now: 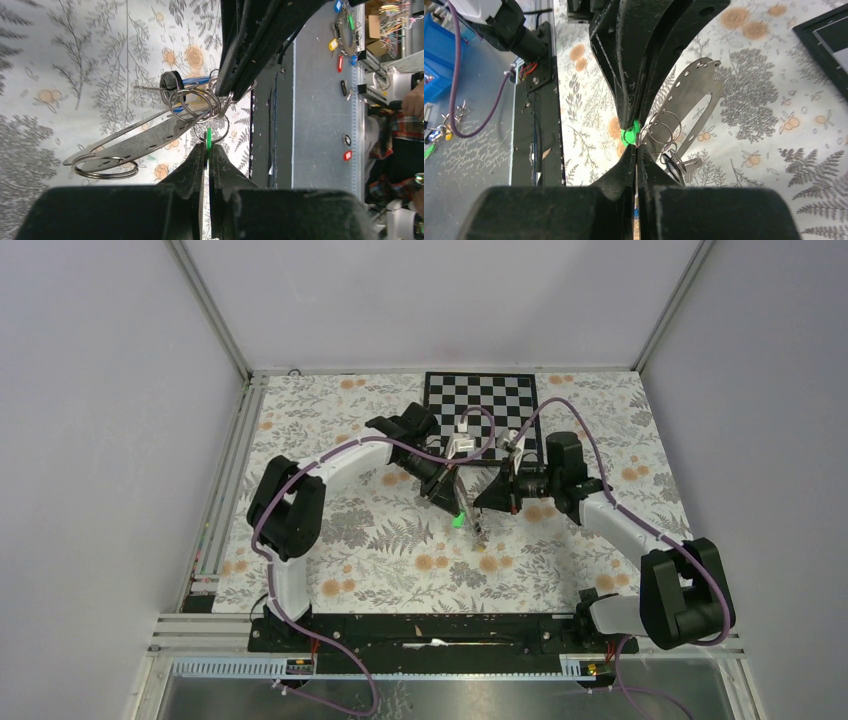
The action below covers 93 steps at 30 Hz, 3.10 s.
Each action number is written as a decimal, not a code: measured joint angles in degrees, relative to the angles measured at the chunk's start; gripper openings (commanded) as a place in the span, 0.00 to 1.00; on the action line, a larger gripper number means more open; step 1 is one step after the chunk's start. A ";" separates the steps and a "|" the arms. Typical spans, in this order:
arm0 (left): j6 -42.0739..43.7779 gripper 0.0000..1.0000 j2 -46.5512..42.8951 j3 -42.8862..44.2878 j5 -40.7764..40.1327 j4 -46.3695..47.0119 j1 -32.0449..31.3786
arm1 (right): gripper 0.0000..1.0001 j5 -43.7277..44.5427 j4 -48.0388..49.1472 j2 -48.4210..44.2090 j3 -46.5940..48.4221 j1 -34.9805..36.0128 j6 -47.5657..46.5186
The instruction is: Put the keys on the keyring
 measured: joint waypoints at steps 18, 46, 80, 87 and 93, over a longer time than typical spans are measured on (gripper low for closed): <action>-0.28 0.00 1.81 -10.12 -4.79 -3.13 0.66 | 0.44 5.62 10.08 5.95 -5.99 6.29 3.43; 7.08 0.04 2.84 -12.17 -21.73 -17.99 2.27 | 0.51 7.08 2.89 4.42 -4.35 6.25 -2.38; 7.52 0.61 -7.04 -12.57 -31.45 -15.72 3.98 | 0.77 8.20 -5.35 -3.13 2.34 -3.13 -4.61; 5.49 0.99 -14.88 -11.85 -33.77 -9.46 10.01 | 1.00 15.30 -11.80 -5.97 7.41 -6.03 -5.62; 2.64 0.99 -22.88 -11.80 -36.70 -1.68 15.54 | 1.00 25.33 -15.93 -8.00 12.46 -7.06 -5.25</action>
